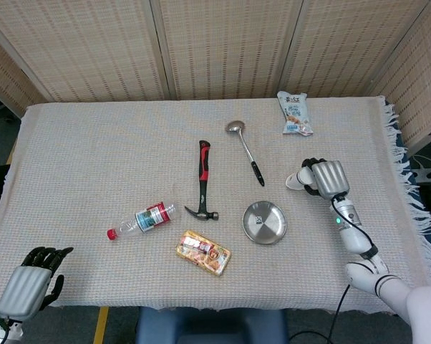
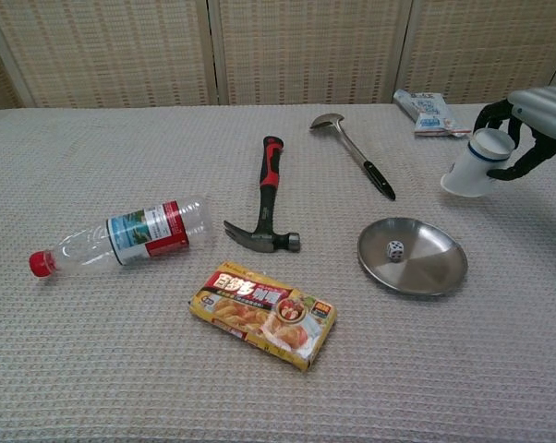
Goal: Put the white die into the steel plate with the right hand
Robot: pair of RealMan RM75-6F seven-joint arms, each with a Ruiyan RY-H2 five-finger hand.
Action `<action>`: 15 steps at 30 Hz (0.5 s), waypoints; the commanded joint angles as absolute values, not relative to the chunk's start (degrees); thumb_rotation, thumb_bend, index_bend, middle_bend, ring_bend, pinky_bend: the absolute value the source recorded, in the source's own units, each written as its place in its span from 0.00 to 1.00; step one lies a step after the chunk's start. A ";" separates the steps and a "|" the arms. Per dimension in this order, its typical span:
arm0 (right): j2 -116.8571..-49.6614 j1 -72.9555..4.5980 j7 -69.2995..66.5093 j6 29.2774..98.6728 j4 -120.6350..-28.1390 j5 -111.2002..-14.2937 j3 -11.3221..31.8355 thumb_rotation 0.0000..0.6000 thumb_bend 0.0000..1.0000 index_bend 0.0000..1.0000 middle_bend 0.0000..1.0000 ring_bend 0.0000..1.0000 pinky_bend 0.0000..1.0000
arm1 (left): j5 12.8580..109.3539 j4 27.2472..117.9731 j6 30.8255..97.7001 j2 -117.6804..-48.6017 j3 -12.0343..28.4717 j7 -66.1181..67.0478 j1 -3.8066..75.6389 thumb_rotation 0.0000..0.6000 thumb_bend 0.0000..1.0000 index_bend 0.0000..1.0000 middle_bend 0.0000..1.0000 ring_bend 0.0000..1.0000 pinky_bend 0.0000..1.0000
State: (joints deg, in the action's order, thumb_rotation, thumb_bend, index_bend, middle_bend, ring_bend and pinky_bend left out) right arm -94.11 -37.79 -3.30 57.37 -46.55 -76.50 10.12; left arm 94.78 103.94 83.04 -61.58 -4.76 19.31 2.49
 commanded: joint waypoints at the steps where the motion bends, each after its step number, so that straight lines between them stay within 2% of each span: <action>1: -87.33 -36.41 -5.28 59.85 -62.34 -78.71 9.68 1.00 0.15 0.66 0.53 0.48 0.76 | 94.76 103.99 83.10 -61.56 -4.76 19.31 2.46 1.00 0.56 0.18 0.27 0.19 0.19; 6: -80.34 -36.13 -6.43 55.99 -77.09 -78.63 8.32 1.00 0.15 0.66 0.53 0.49 0.76 | 94.86 104.12 83.18 -61.47 -4.81 19.26 2.42 1.00 0.56 0.18 0.27 0.19 0.19; 15: -77.22 -36.48 -3.45 51.85 -84.25 -78.00 5.91 1.00 0.15 0.66 0.53 0.49 0.76 | 94.70 104.10 83.15 -61.37 -4.76 19.00 2.45 1.00 0.56 0.18 0.27 0.19 0.19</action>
